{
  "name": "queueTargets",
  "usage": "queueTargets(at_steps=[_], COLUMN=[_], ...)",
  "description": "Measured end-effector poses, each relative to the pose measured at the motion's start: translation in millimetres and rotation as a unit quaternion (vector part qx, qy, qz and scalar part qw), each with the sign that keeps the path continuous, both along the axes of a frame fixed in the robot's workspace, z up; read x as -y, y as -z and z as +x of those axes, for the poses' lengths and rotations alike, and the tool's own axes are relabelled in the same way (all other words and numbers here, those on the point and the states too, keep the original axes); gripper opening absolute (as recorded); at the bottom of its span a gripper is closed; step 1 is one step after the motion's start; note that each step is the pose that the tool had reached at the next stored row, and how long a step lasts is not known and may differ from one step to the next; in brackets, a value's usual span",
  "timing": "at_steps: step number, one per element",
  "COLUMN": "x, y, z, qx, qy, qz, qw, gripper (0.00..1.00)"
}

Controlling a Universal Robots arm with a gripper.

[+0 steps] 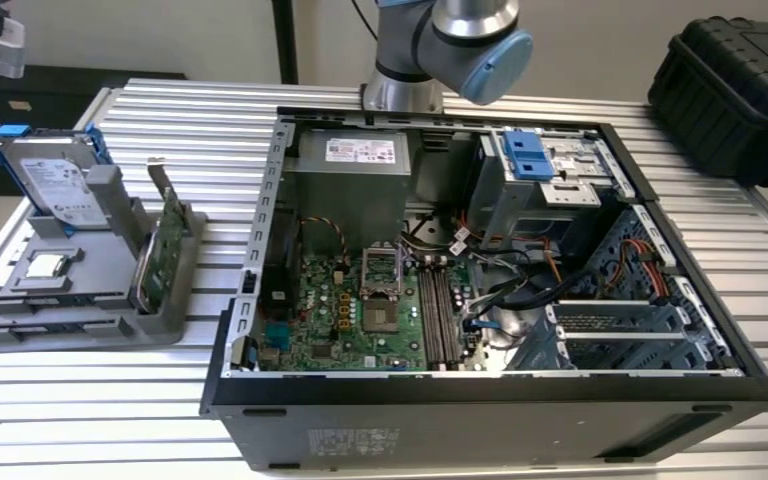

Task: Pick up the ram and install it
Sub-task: 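Pick up the ram and move it above insertion slot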

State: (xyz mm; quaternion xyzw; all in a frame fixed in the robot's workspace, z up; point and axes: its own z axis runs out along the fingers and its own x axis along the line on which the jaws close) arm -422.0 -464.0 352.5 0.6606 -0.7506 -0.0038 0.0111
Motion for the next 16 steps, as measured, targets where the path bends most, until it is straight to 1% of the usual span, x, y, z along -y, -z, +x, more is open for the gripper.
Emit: queueTargets(at_steps=[4,16], x=[0.0,-0.3], y=[0.5,14.7], z=[0.0,0.0], qx=[0.0002,0.0005], qy=[0.000,0.000], qz=[0.0001,-0.0021], qw=[1.0000,1.0000], gripper=[0.00,0.00])
